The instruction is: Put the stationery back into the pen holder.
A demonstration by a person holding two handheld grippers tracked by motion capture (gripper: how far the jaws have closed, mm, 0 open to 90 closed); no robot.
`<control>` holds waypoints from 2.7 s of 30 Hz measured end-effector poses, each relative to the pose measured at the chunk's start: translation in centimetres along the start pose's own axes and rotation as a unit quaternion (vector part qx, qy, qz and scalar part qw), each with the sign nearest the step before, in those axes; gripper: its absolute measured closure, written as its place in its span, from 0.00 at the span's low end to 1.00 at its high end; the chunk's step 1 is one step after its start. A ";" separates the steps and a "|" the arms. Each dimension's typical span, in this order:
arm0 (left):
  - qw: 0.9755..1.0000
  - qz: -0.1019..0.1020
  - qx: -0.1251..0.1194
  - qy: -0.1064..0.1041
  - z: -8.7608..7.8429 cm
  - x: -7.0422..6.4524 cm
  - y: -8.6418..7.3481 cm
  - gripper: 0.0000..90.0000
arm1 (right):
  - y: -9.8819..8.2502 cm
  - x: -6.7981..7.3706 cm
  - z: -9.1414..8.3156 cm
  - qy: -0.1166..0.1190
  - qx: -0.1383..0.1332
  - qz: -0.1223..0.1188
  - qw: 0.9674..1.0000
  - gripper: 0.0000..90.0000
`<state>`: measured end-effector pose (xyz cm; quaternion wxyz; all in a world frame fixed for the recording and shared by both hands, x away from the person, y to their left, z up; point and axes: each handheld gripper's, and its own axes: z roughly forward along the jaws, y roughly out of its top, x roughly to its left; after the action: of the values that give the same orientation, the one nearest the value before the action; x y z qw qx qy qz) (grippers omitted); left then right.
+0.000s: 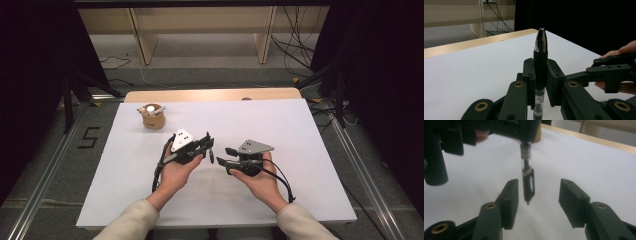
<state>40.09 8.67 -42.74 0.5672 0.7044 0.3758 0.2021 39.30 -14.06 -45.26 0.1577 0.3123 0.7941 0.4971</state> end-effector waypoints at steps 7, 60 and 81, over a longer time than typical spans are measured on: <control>0.999 -0.005 -0.008 0.033 -1.1 1.9 0.6 0.88 | -0.5 -0.5 0.1 -0.008 0.022 0.003 1.000 0.45; 0.986 0.007 -0.036 0.160 -5.3 9.5 2.3 0.88 | -1.6 -2.6 -1.2 -0.044 0.035 0.012 0.998 0.38; 0.984 0.008 -0.038 0.174 -5.7 10.4 2.5 0.88 | -2.3 -3.4 -2.4 -0.059 0.046 0.009 0.997 0.34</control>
<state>43.37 20.09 -40.28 0.5180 0.6391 0.4551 0.3408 39.72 -18.65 -46.41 0.1853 0.3550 0.8026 0.4422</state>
